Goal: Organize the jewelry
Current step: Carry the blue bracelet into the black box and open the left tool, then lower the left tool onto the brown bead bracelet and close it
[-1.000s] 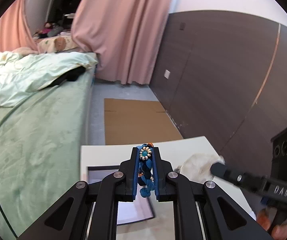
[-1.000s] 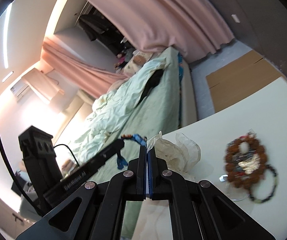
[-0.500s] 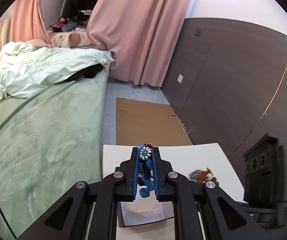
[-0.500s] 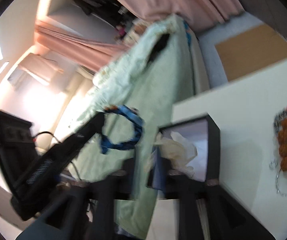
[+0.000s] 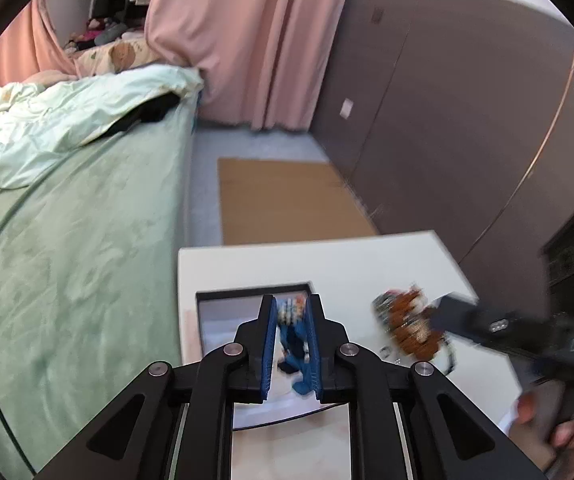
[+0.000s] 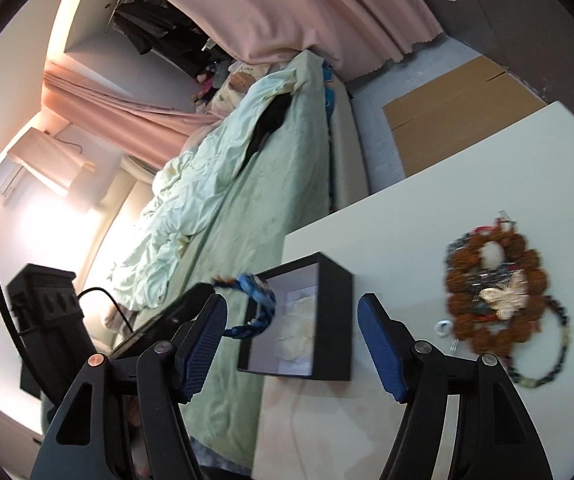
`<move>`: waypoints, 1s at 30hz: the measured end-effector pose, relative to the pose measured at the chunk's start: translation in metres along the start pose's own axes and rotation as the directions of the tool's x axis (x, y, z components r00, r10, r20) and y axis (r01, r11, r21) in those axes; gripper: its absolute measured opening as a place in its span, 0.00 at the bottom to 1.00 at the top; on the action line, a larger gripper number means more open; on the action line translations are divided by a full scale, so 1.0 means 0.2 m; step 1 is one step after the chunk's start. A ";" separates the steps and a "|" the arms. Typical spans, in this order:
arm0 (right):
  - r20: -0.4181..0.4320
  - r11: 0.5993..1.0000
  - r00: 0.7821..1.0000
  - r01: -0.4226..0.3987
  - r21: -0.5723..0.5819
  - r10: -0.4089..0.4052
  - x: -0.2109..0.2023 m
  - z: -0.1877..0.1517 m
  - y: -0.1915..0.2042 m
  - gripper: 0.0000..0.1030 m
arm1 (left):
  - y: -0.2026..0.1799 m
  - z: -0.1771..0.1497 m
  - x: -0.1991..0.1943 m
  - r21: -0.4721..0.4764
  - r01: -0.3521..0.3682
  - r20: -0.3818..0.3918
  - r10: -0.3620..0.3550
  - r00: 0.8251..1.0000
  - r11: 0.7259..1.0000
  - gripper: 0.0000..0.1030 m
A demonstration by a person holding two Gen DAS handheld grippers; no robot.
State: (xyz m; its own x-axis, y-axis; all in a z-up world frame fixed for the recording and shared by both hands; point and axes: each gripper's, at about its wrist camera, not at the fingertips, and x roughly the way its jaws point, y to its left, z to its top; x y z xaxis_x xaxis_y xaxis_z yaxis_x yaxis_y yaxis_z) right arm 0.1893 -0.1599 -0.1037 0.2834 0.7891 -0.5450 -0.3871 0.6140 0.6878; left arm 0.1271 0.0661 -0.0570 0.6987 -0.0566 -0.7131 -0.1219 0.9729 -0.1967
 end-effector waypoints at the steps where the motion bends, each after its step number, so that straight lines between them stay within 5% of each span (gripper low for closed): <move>1: 0.004 1.000 1.000 0.003 -0.003 -0.003 -0.02 0.00 0.00 0.66 | 0.00 0.00 0.02 0.008 -0.011 -0.017 0.011 1.000 1.000 0.21; 3: 0.019 1.000 1.000 0.008 -0.010 -0.008 -0.07 0.01 -0.02 0.66 | 0.01 -0.01 0.04 0.005 -0.024 -0.033 0.024 0.999 1.000 0.48; 6: 0.051 1.000 0.999 0.019 -0.011 -0.019 -0.19 0.03 -0.05 0.66 | 0.01 -0.01 0.01 -0.010 -0.018 -0.002 0.018 1.000 1.000 0.72; 24: 0.089 0.981 0.979 0.175 0.086 -0.183 -0.51 0.03 -0.36 0.66 | -0.33 -0.03 0.06 0.096 0.092 -0.001 -0.093 0.996 0.991 0.74; 30: 0.077 0.968 0.975 0.194 0.160 -0.208 -0.55 0.04 -0.46 0.66 | -0.46 -0.05 0.15 0.126 0.137 -0.051 -0.131 0.990 0.983 0.62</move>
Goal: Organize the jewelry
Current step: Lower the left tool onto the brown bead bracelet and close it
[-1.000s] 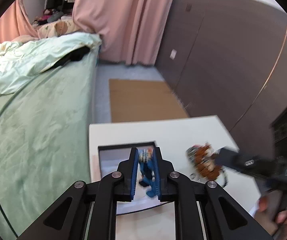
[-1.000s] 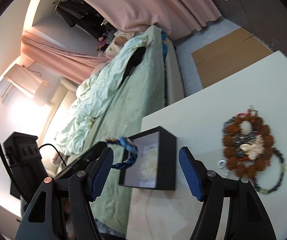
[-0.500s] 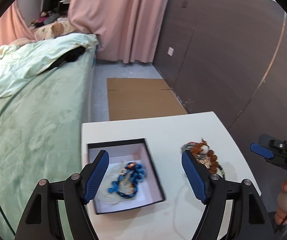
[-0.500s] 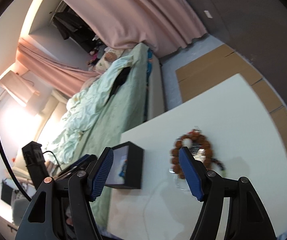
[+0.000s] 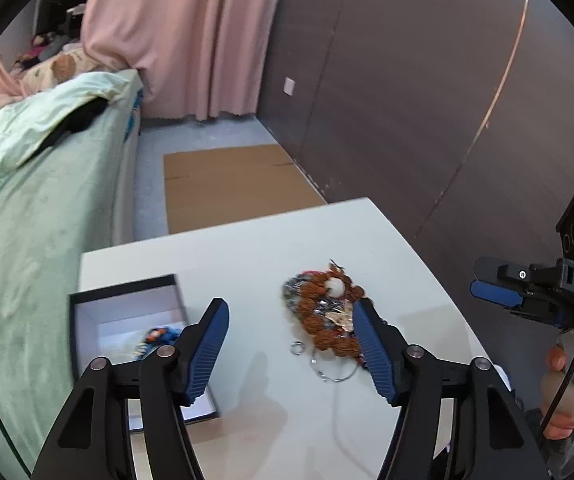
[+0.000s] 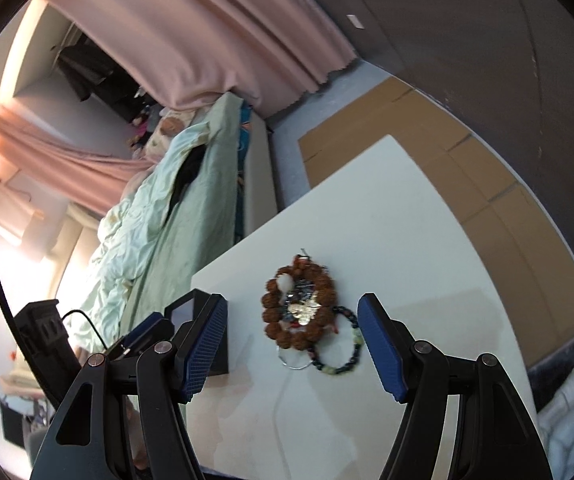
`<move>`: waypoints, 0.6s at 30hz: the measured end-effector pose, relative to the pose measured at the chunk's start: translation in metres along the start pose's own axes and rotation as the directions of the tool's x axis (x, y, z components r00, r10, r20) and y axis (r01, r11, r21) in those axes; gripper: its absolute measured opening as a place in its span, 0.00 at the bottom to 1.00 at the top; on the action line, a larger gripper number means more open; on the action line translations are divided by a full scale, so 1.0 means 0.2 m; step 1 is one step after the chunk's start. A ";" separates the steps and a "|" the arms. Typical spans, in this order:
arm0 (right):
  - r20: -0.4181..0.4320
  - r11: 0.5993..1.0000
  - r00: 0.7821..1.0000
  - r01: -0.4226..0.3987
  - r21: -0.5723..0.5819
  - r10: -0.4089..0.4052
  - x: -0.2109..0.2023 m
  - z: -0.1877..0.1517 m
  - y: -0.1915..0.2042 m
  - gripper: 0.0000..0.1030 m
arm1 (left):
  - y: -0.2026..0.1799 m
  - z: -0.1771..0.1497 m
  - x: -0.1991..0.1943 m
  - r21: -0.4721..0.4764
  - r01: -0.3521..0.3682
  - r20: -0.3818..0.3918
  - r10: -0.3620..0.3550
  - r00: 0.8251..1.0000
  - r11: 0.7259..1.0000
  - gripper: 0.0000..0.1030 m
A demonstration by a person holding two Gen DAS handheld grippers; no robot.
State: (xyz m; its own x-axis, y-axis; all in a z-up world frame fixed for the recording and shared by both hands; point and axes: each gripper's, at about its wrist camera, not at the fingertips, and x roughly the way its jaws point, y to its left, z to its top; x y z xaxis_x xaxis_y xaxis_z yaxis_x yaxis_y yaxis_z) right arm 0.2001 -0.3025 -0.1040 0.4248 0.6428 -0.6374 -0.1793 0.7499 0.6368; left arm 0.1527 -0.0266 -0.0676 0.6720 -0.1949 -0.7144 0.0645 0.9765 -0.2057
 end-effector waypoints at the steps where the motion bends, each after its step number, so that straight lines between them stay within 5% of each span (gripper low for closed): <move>1: -0.002 1.000 1.000 -0.003 0.008 0.003 0.00 0.00 -0.01 0.66 | -0.02 0.00 0.02 0.006 0.004 -0.009 -0.004 1.000 1.000 0.61; 5: -0.003 1.000 1.000 0.007 0.030 -0.007 0.00 0.01 -0.05 0.66 | -0.09 -0.02 0.13 0.023 0.019 -0.059 -0.017 0.998 1.000 0.52; 18: -0.040 0.997 0.998 0.050 0.057 -0.047 0.03 0.03 -0.13 0.66 | -0.21 -0.08 0.40 0.069 -0.018 -0.192 0.031 0.981 0.997 0.51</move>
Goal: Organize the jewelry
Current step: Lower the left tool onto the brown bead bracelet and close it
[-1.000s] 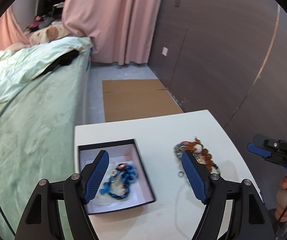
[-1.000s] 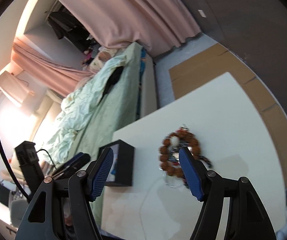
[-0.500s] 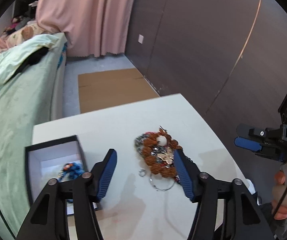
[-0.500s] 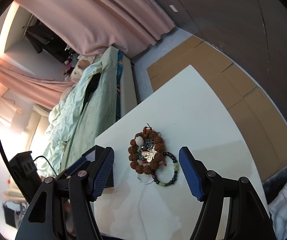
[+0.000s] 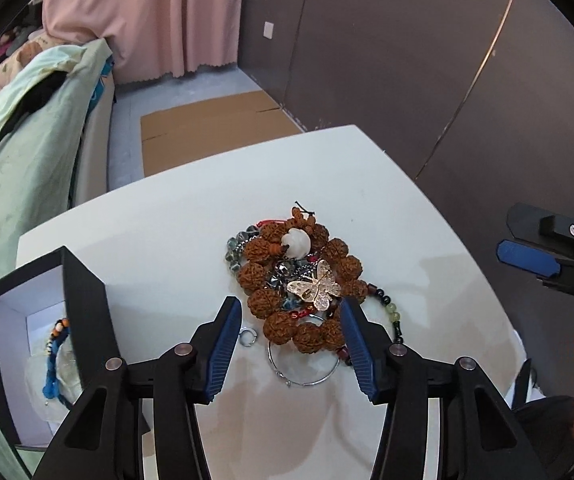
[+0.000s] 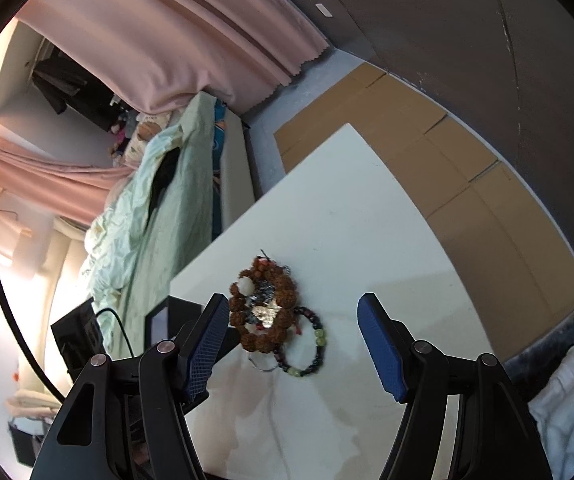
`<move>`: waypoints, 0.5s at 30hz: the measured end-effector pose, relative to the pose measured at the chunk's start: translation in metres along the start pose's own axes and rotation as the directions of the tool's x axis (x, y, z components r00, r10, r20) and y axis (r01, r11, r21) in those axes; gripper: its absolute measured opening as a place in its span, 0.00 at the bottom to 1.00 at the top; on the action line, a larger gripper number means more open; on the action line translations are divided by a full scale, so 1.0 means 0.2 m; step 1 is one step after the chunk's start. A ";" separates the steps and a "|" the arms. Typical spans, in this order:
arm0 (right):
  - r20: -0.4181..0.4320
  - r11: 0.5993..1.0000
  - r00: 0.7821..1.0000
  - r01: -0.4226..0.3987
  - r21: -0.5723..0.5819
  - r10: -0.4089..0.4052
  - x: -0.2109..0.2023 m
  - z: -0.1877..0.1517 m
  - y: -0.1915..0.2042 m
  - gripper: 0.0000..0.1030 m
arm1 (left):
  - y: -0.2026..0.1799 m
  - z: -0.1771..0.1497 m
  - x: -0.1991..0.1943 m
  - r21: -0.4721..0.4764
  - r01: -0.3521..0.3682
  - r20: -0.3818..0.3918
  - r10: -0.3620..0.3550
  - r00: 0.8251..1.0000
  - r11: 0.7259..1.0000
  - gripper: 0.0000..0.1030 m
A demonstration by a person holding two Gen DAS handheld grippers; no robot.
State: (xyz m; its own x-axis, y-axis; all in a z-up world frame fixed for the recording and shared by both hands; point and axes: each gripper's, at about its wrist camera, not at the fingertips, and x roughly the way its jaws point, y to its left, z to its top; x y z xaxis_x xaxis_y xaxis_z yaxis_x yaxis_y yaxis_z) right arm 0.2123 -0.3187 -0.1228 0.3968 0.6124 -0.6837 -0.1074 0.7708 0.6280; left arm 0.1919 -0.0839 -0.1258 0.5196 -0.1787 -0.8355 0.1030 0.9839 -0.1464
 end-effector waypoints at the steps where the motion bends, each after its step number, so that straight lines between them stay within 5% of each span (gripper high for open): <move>1: -0.008 1.000 1.000 0.003 0.000 -0.003 0.01 0.00 0.00 0.65 | 0.00 0.00 0.01 -0.001 -0.005 -0.005 0.005 1.000 1.000 0.51; 5: -0.025 0.999 0.999 0.028 -0.017 -0.028 0.03 -0.01 0.00 0.59 | 0.03 0.00 0.06 -0.028 -0.027 -0.031 0.026 0.999 0.999 0.51; 11: -0.063 0.994 0.994 0.086 -0.060 -0.090 0.10 -0.03 0.02 0.47 | 0.09 0.00 0.13 -0.113 -0.014 -0.062 0.007 0.998 0.993 0.22; 15: -0.088 0.992 0.990 0.103 -0.077 -0.110 0.14 -0.05 0.03 0.45 | 0.11 0.01 0.07 -0.137 0.021 -0.019 -0.024 1.000 0.990 0.20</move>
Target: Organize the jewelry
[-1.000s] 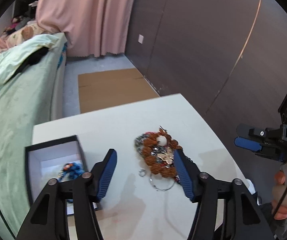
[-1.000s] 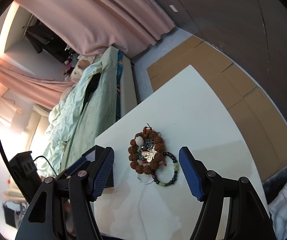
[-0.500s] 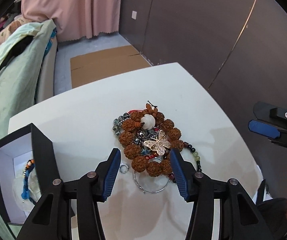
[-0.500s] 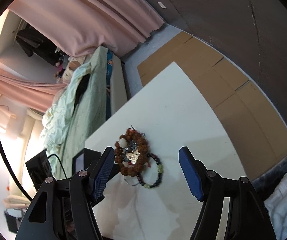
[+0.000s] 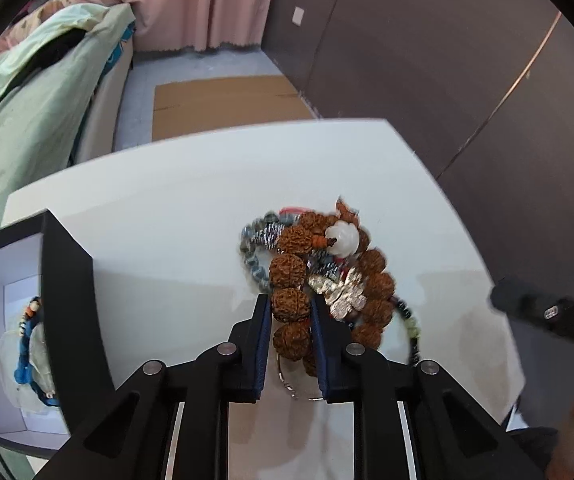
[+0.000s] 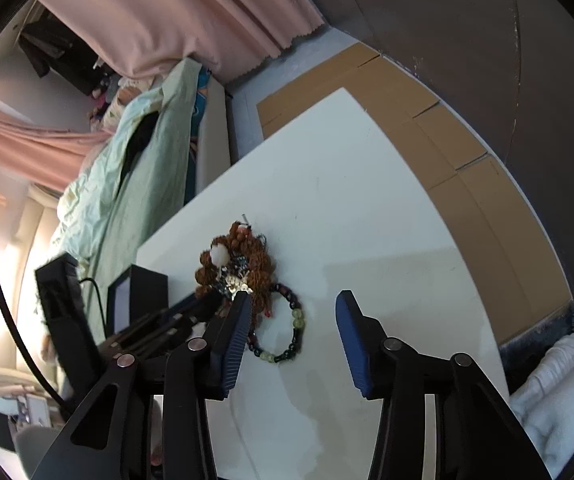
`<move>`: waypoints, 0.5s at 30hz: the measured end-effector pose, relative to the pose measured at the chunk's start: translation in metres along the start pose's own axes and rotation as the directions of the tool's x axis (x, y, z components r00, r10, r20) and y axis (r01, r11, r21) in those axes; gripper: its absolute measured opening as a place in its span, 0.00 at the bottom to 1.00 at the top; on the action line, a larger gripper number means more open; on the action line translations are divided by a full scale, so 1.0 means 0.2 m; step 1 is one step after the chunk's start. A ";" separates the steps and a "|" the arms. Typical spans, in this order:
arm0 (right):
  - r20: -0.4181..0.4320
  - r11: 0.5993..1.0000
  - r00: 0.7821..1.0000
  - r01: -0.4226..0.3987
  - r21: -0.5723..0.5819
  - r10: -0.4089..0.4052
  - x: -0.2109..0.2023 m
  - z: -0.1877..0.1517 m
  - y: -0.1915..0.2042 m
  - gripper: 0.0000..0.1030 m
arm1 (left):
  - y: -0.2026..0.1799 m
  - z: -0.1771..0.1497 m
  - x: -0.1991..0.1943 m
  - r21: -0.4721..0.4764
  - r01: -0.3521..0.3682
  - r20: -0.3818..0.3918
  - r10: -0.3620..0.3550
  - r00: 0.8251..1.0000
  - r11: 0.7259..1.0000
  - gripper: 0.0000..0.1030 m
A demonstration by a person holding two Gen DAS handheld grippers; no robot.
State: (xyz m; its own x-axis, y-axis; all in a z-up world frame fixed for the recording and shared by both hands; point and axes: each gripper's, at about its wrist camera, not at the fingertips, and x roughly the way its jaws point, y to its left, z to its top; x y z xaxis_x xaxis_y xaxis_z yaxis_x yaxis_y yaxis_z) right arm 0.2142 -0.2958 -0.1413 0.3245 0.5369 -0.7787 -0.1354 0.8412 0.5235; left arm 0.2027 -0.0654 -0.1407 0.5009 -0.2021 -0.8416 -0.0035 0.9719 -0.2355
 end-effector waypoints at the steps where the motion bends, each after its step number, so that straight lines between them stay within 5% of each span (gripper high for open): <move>1: -0.003 1.000 1.000 0.006 -0.004 -0.006 0.01 0.00 0.00 0.44 | 0.00 0.00 -0.03 -0.001 0.006 0.019 -0.006 1.000 1.000 0.20; 15: -0.077 0.977 0.983 0.155 -0.148 -0.168 0.18 -0.01 0.08 0.43 | 0.00 0.04 -0.32 0.013 0.132 0.164 -0.132 0.978 0.991 0.20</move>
State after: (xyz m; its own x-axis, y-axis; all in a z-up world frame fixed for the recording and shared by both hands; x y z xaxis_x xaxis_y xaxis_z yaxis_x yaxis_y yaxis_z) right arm 0.2214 -0.2628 -0.1609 0.2695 0.3912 -0.8799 -0.2206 0.9145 0.3390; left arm 0.1777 -0.0520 -0.0838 0.6318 -0.3065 -0.7120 0.0741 0.9382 -0.3381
